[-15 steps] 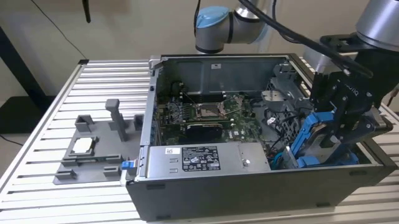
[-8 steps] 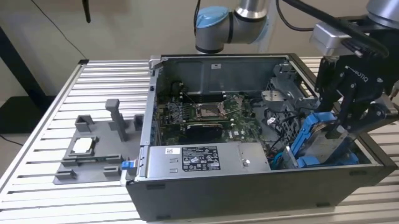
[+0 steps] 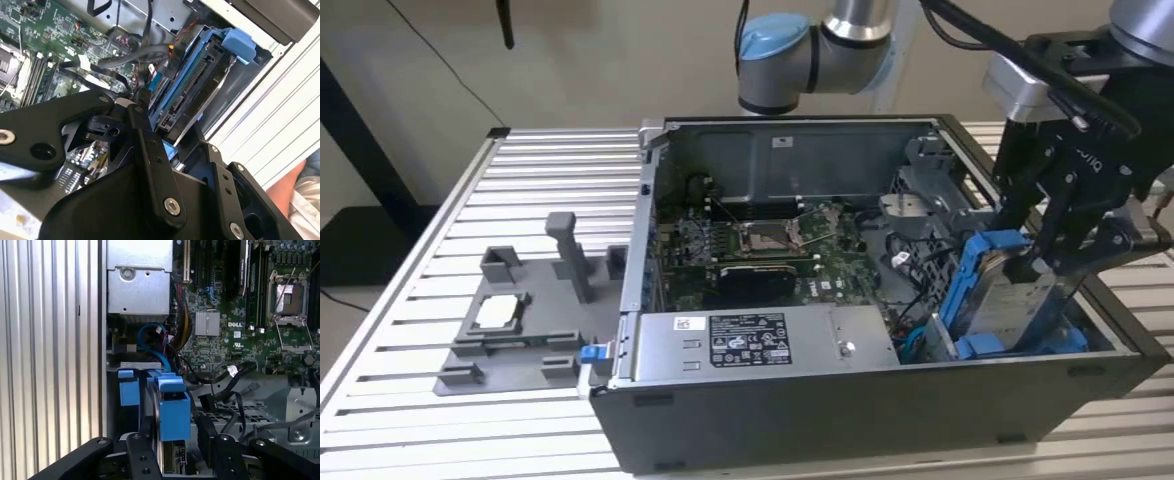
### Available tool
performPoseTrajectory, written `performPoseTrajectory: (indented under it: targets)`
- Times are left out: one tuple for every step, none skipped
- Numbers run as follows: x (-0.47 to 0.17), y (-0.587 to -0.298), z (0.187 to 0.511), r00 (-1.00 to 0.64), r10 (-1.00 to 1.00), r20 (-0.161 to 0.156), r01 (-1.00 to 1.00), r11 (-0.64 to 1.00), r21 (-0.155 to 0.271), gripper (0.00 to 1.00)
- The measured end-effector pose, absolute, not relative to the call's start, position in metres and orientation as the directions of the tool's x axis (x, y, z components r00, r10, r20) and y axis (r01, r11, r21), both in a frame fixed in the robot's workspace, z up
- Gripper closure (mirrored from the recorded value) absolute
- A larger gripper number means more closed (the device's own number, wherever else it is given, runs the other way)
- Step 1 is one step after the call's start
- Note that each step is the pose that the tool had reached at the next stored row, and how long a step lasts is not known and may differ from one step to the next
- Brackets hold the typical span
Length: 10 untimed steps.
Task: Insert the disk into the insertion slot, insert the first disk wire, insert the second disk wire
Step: 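Insert the disk into the insertion slot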
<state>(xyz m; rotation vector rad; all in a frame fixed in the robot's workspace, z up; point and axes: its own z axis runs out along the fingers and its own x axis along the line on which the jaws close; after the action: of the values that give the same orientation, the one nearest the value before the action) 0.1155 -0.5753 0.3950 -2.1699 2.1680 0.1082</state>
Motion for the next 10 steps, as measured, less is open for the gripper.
performPoseTrajectory:
  targets:
    - [0.1154, -0.5755, 0.3982, 0.0, -0.995, -0.101, -1.0, -0.001, 0.002, 0.51]
    - [0.1154, -0.5757, 0.4014, 0.0, -0.995, -0.1, -1.0, 0.0, 0.003, 0.51]
    - [0.1154, -0.5761, 0.4019, 0.0, -0.995, -0.101, -1.0, 0.0, 0.004, 0.51]
    - [0.1154, -0.5761, 0.4018, 0.0, -0.995, -0.101, -1.0, 0.0, 0.004, 0.51]
    - [0.1155, -0.5761, 0.4017, 0.0, -0.995, -0.099, -1.0, 0.0, 0.004, 0.51]
    - [0.1155, -0.5762, 0.4015, 0.0, -0.995, -0.097, -1.0, 0.0, 0.005, 0.51]
    - [0.1155, -0.5762, 0.4003, 0.0, -0.995, -0.096, -1.0, 0.0, 0.004, 0.51]
    - [0.1156, -0.5762, 0.3988, 0.0, -0.995, -0.095, -1.0, 0.0, 0.003, 0.51]
    - [0.1156, -0.5762, 0.3971, 0.0, -0.996, -0.094, -1.0, 0.0, 0.002, 0.51]
    - [0.1156, -0.5762, 0.3956, 0.0, -0.996, -0.093, -1.0, -0.001, 0.002, 0.51]
